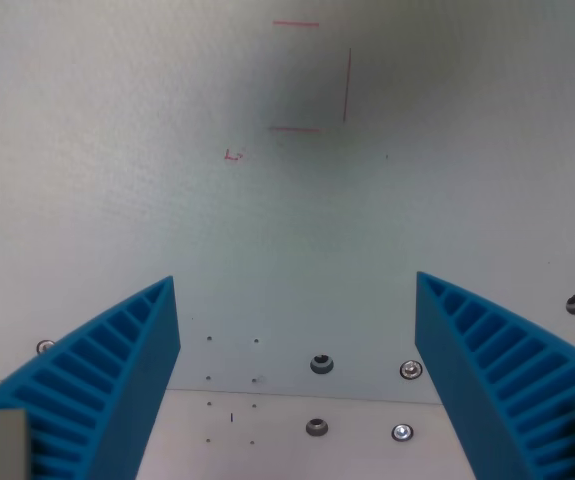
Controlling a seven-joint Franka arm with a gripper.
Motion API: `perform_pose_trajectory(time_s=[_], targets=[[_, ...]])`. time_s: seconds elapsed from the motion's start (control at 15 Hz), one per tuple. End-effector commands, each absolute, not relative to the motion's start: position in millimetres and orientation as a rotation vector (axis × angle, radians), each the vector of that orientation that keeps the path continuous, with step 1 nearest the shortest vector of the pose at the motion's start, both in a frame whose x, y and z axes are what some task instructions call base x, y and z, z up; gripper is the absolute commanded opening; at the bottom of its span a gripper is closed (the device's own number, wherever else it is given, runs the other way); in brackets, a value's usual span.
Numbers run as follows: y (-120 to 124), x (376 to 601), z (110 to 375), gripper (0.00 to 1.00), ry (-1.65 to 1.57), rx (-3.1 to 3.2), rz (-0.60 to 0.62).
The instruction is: Rotate around gripper positive z
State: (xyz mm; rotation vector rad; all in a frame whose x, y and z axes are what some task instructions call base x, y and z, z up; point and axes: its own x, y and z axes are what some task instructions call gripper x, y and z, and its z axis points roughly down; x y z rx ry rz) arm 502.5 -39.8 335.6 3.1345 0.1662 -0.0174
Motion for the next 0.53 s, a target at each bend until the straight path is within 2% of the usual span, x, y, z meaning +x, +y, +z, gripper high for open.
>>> perform_pose_trajectory(time_s=[0.07,0.53], targets=[[-39.8,502.4,337.0,1.0,0.148,3.135,-0.013],[-39.8,502.4,337.0,1.0,0.02,3.138,-0.013]])
